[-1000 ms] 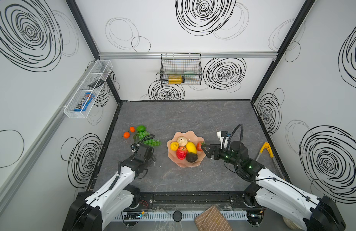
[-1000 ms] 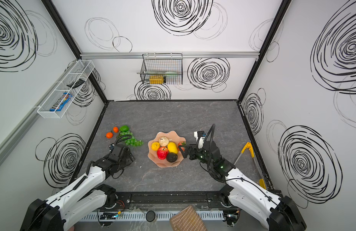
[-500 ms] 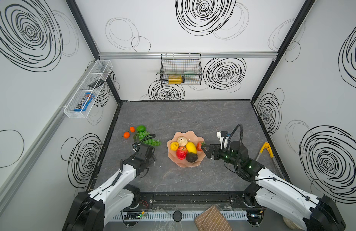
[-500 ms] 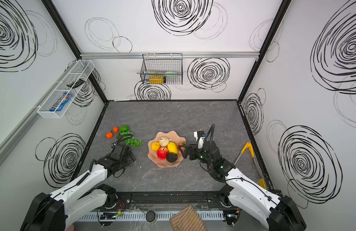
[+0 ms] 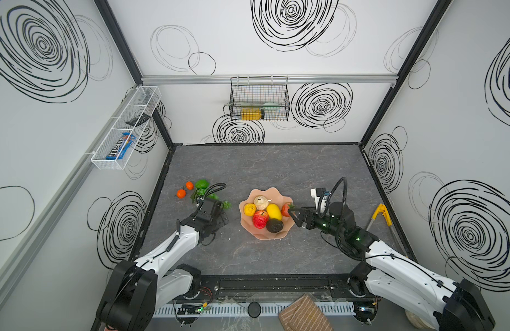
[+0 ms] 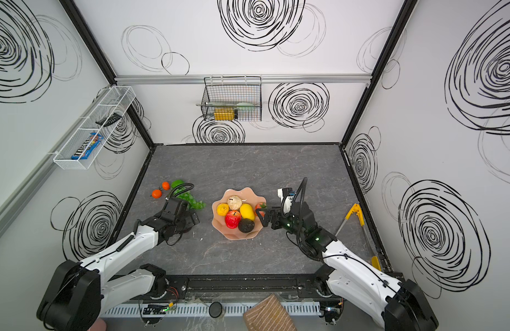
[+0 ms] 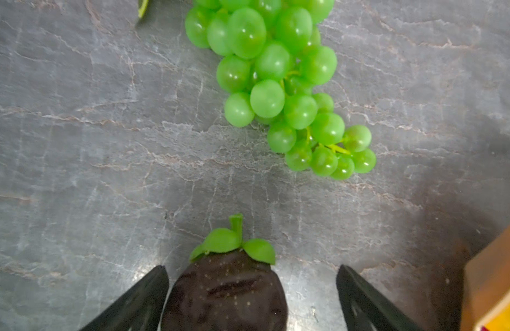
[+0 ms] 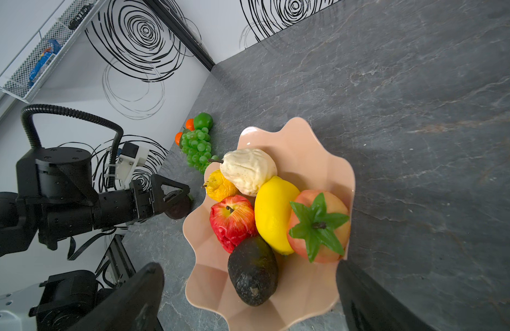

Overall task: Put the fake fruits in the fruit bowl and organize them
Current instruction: 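Lower the left gripper onto the mangosteen and close on it, then carry the mangosteen toward the bowl with the left gripper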

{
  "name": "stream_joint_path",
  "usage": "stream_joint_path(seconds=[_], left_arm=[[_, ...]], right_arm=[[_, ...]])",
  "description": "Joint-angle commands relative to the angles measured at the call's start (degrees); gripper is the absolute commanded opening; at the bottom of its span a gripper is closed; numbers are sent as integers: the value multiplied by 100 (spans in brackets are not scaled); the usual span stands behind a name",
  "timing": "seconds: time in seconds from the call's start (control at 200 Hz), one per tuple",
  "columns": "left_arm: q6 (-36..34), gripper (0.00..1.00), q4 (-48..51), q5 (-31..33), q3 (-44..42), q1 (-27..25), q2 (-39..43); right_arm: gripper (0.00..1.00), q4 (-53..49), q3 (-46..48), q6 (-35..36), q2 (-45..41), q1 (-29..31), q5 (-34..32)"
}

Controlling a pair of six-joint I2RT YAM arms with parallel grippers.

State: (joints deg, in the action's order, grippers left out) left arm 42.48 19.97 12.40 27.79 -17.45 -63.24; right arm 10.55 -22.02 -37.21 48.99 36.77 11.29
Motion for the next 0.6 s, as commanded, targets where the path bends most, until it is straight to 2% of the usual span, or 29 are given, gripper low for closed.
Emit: stream_joint_path(seconds=[0.0, 0.1, 0.305, 0.42, 0.595], left_arm=[[41, 94, 80, -3, -171, 31, 144], [7, 87, 3, 17, -224, 32, 68], [-11, 64, -202, -132, -189, -4, -223], [-3, 57, -288, -148, -209, -36, -124], [20, 57, -594, -247, -248, -197, 427]], right_arm=[[98, 45, -21, 29, 37, -26, -6], [98, 57, -23, 38, 62, -26, 5], [98, -13, -38, 37, 58, -30, -4], [98, -26, -57, 12, 55, -40, 14], [98, -202, -213, 63, 42, -70, -19]])
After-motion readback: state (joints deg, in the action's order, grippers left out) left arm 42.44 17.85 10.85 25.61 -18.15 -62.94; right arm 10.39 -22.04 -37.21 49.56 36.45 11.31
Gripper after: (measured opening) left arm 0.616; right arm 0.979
